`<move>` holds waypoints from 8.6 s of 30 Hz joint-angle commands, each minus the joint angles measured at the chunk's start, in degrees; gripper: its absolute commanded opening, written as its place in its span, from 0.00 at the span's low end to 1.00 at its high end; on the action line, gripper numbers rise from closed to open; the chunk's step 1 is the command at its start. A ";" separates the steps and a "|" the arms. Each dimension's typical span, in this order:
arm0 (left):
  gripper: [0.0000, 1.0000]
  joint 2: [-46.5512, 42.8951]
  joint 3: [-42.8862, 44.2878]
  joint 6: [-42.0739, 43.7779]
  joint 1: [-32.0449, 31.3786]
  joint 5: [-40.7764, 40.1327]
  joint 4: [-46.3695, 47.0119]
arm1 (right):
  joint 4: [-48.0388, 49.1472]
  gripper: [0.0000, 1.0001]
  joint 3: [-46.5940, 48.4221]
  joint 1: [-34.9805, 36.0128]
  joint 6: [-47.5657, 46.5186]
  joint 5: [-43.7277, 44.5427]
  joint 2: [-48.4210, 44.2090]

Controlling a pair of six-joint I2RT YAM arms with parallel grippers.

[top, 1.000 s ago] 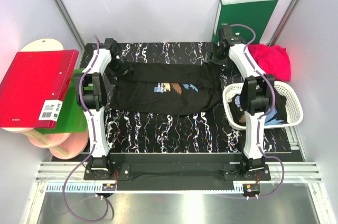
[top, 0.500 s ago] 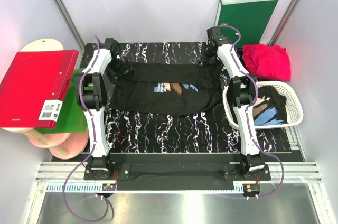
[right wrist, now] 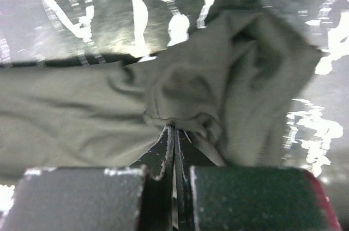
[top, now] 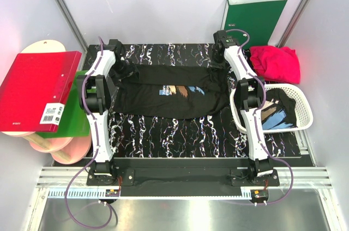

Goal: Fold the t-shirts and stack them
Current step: Fold the flattened tshirt in 1/3 of the way

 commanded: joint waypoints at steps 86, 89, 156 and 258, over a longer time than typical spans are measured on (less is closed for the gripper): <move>0.00 8.30 7.44 -2.01 0.63 -6.62 1.65 | 5.33 0.00 -6.35 -2.05 -5.81 34.60 1.55; 0.00 7.95 7.97 -2.19 0.54 -6.10 1.73 | 4.81 0.00 -6.26 -2.93 -5.73 35.83 1.47; 0.99 -20.01 -20.25 2.99 -5.35 4.63 12.02 | 15.00 0.00 -32.89 7.00 -9.59 13.07 -16.99; 0.00 -10.26 -6.81 1.50 -6.49 5.07 10.00 | 4.19 0.00 -30.52 4.19 -8.01 5.95 -21.92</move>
